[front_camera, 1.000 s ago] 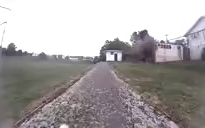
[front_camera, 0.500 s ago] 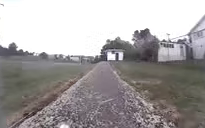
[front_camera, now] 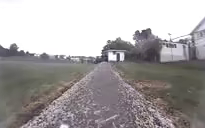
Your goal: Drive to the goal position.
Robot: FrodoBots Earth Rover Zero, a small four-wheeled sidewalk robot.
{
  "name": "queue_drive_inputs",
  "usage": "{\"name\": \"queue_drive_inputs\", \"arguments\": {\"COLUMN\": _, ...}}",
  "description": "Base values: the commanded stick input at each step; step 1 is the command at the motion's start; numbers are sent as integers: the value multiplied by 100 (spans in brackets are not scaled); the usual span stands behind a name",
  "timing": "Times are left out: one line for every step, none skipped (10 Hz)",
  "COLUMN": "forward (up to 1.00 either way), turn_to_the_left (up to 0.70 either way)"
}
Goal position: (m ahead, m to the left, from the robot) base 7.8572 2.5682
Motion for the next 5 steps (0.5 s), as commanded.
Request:
{"name": "queue_drive_inputs", "arguments": {"forward": 100, "turn_to_the_left": -38}}
{"name": "queue_drive_inputs", "arguments": {"forward": 100, "turn_to_the_left": -4}}
{"name": "queue_drive_inputs", "arguments": {"forward": 100, "turn_to_the_left": -2}}
{"name": "queue_drive_inputs", "arguments": {"forward": 100, "turn_to_the_left": 0}}
{"name": "queue_drive_inputs", "arguments": {"forward": 100, "turn_to_the_left": 0}}
